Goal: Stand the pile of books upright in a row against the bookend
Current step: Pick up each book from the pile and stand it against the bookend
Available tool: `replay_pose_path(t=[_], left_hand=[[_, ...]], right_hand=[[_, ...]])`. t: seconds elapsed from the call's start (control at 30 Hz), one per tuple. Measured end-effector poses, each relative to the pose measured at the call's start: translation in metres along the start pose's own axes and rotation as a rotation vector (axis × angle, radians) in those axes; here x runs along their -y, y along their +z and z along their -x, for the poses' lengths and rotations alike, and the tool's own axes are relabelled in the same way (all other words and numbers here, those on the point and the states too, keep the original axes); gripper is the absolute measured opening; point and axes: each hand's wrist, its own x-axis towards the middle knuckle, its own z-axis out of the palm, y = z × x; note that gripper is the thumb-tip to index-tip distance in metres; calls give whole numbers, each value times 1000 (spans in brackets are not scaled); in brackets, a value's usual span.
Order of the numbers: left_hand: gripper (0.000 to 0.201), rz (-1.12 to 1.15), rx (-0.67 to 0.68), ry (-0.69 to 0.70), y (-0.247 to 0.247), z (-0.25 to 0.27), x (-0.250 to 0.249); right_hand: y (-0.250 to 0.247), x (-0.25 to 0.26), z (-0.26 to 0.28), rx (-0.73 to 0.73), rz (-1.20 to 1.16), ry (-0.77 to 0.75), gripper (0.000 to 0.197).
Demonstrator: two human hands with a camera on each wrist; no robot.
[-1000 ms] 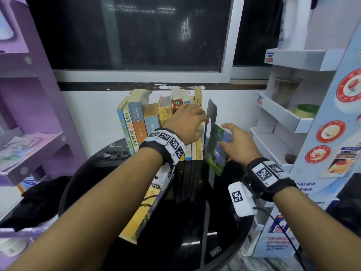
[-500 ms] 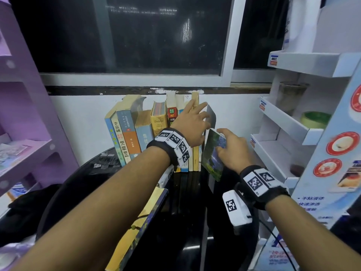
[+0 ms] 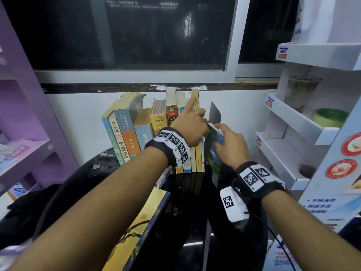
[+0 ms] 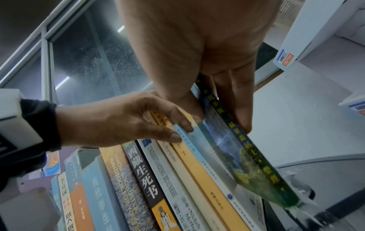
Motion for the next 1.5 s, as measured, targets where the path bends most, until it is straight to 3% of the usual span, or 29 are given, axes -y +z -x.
replay_pose_path(t=[0.33, 0.87, 1.5], left_hand=[[26, 14, -12, -38, 7, -4, 0], [24, 82, -34, -47, 8, -3, 0], [20, 124, -53, -57, 10, -5, 0]], right_hand=[[26, -11, -19, 135, -152, -14, 56], [38, -20, -29, 338, -99, -41, 90], [49, -32, -39, 343, -254, 30, 90]])
